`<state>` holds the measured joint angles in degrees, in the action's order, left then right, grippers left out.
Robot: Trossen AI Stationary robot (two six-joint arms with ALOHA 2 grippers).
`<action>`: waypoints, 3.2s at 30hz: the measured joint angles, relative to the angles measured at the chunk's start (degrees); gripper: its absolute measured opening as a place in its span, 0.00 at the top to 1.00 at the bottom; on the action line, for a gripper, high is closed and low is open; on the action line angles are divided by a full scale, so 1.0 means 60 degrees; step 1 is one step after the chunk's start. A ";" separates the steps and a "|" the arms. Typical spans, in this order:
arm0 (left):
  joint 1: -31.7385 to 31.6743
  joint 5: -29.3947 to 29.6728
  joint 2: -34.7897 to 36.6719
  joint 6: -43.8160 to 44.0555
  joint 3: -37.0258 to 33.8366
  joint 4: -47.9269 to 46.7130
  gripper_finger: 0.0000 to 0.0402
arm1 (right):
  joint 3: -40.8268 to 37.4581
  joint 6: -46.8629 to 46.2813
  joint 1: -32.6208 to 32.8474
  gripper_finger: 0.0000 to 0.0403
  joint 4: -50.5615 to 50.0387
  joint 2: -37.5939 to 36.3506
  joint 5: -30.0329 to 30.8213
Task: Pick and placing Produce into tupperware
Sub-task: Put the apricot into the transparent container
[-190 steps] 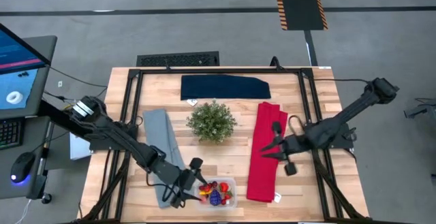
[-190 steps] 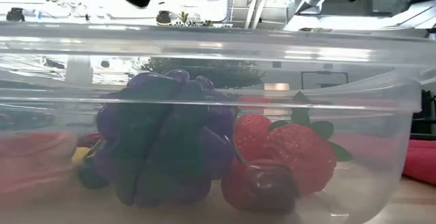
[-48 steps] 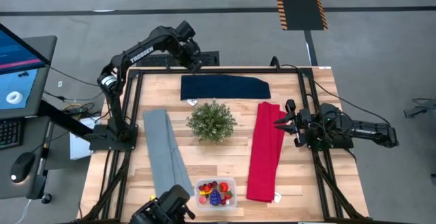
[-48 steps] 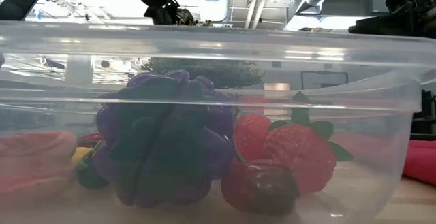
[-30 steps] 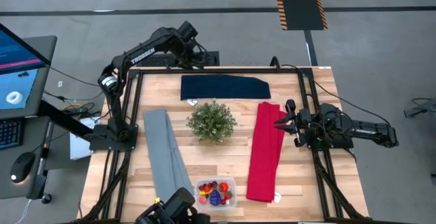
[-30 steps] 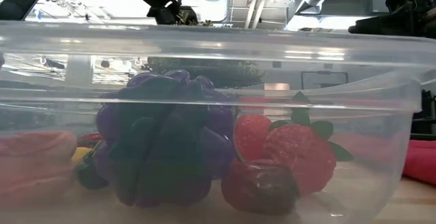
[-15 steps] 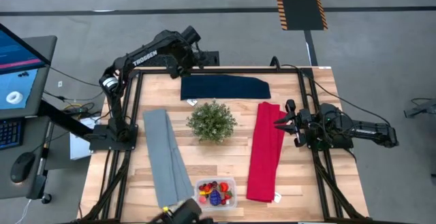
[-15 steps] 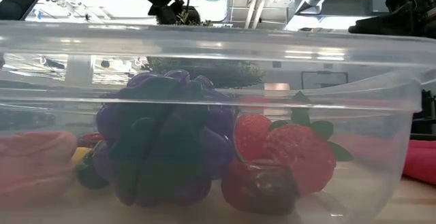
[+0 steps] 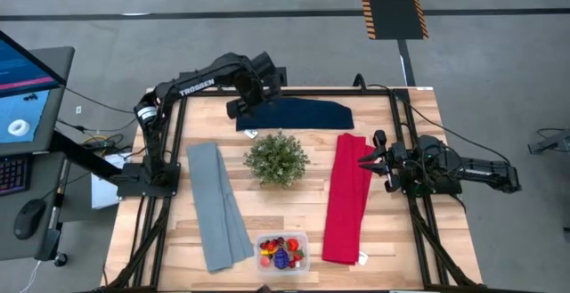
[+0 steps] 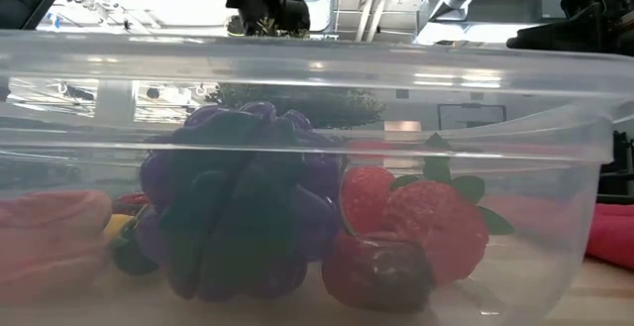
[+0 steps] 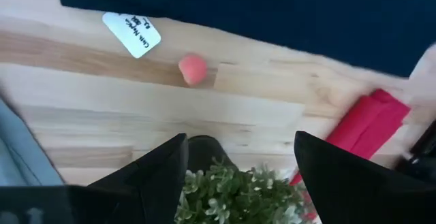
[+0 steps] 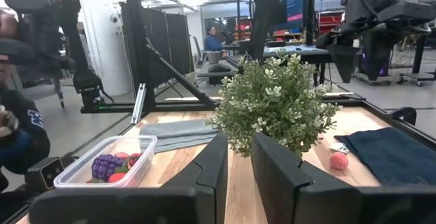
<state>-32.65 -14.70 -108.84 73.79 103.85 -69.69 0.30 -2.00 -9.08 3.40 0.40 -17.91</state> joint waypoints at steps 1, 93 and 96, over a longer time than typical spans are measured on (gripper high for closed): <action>-0.0015 -0.0025 0.0000 0.0116 0.0000 -0.0005 0.36 | -0.0002 0.0000 -0.0001 0.77 0.0000 0.0000 0.0000; -0.0108 -0.1670 -0.1555 0.0290 -0.3635 0.4260 0.90 | -0.0004 0.0004 0.0003 0.77 0.0000 -0.0004 0.0000; -0.0108 -0.1674 -0.1555 0.0297 -0.3636 0.4269 0.93 | -0.0004 0.0001 0.0003 0.77 0.0000 -0.0004 -0.0002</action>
<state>-33.30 -24.74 -118.17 75.57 82.04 -44.07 0.27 -1.99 -9.06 3.40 0.38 -17.93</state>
